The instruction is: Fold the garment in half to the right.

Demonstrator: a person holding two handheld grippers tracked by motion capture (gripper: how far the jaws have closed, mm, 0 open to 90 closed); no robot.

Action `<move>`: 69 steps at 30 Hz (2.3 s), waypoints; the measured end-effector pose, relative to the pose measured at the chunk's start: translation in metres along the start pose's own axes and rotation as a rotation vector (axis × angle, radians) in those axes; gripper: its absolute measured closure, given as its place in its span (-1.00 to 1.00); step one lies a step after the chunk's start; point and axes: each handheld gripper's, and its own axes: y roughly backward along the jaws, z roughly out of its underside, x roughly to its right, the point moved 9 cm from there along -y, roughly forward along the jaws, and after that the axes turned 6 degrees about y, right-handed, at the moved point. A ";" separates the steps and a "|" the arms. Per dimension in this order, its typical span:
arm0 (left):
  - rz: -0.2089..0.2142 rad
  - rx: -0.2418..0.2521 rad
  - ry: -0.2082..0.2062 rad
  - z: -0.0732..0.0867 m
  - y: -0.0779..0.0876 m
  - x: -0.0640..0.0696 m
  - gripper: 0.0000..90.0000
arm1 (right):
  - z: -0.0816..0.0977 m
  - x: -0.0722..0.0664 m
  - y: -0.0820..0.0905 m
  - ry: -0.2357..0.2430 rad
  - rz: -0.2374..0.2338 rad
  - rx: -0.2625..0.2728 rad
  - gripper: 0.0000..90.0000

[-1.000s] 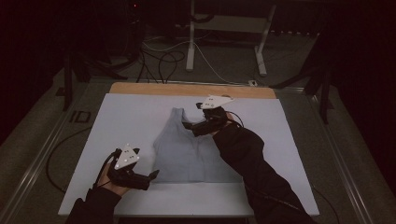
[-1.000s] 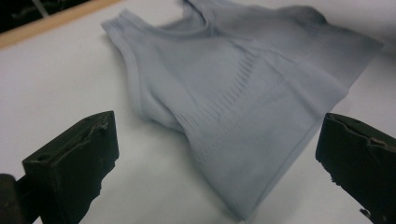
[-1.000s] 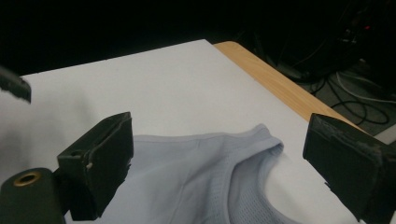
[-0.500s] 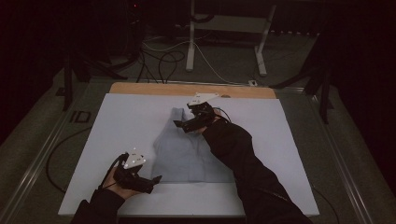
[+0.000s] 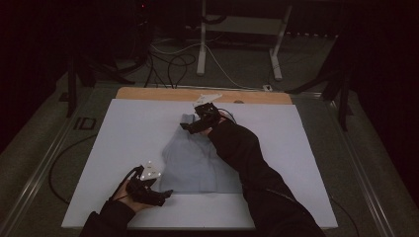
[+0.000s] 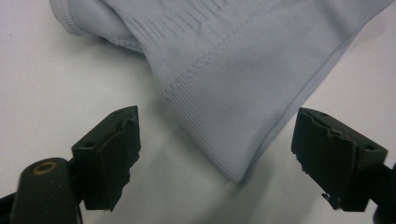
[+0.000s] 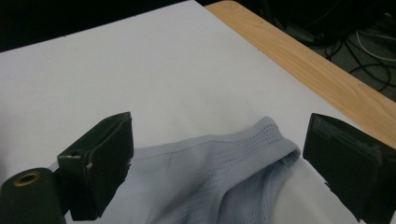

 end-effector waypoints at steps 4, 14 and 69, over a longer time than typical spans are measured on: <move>-0.005 -0.009 0.004 0.000 -0.002 -0.001 -0.49 | 0.001 0.001 -0.006 0.004 -0.005 -0.011 -0.80; 0.004 -0.029 0.001 0.001 -0.007 0.000 0.04 | -0.005 0.006 -0.022 0.007 -0.005 -0.030 -0.79; 0.098 0.017 -0.019 -0.008 -0.001 0.019 0.89 | 0.026 0.030 -0.096 0.087 0.067 -0.389 0.84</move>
